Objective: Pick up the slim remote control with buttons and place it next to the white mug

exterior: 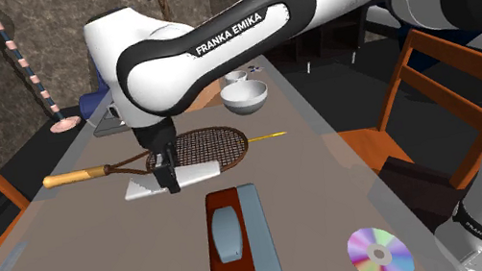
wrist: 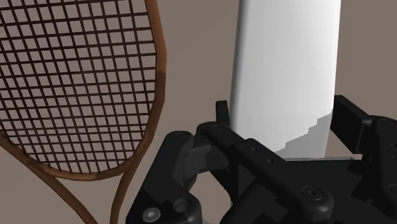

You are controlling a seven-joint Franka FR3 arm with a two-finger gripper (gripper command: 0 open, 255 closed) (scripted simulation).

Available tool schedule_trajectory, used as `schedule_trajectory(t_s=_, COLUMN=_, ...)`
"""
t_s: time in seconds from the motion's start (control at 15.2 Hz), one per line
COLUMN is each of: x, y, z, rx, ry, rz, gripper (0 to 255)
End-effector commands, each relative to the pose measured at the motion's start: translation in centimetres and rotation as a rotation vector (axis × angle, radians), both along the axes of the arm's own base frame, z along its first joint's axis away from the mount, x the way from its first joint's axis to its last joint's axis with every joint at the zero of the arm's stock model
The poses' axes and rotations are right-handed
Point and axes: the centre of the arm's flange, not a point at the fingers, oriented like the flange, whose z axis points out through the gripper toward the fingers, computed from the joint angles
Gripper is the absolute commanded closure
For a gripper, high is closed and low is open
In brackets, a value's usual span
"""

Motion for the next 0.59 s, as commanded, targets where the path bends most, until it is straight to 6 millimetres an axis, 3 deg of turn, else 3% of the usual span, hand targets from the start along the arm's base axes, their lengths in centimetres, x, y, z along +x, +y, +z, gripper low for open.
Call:
schedule_trajectory(t_s=0.0, x=0.0, y=-0.1, z=1.0, rx=0.000, ry=0.000, rz=0.000, gripper=255)
schedule_trajectory(t_s=0.46, x=0.0, y=-0.1, z=4.4, rx=0.000, ry=0.000, rz=0.000, gripper=255)
schedule_trajectory(t_s=0.53, x=0.3, y=-1.4, z=4.4, rx=0.000, ry=0.000, rz=0.000, gripper=255)
